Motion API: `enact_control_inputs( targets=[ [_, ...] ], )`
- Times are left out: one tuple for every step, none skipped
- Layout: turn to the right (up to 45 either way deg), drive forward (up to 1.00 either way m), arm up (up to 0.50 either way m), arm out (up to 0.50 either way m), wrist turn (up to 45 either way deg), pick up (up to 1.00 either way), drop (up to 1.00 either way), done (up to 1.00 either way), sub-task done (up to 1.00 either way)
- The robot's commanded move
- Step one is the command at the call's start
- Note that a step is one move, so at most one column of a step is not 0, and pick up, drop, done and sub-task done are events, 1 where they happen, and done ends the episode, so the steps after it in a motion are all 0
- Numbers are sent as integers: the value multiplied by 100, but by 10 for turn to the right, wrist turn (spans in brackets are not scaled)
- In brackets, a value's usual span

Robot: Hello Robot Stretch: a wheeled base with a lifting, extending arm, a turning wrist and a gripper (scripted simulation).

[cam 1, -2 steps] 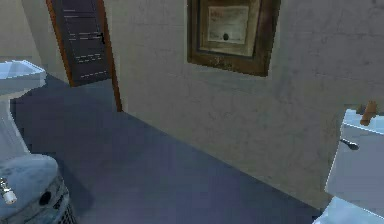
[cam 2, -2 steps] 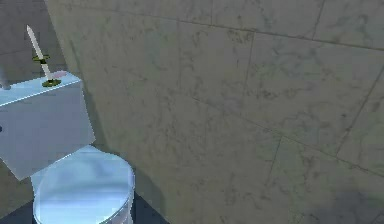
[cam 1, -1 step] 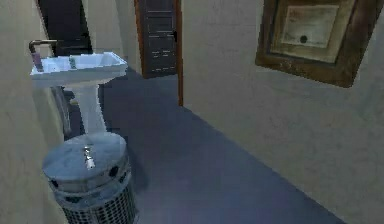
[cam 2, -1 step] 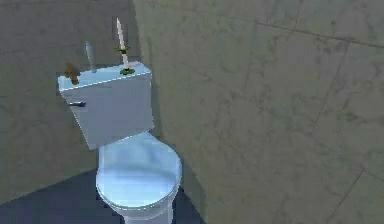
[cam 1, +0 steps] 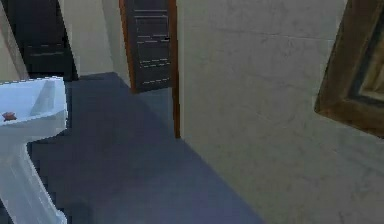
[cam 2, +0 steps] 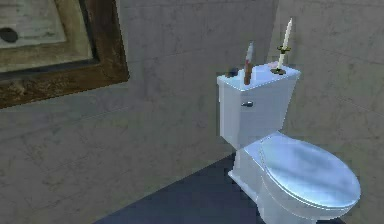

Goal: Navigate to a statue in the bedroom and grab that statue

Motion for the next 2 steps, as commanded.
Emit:
enact_control_inputs(
  targets=[
    [-30, 0, 0, 0, 0, 0, 0, 0, 0],
    [450, 0, 0, 0, 0, 0, 0, 0, 0]
  ],
)
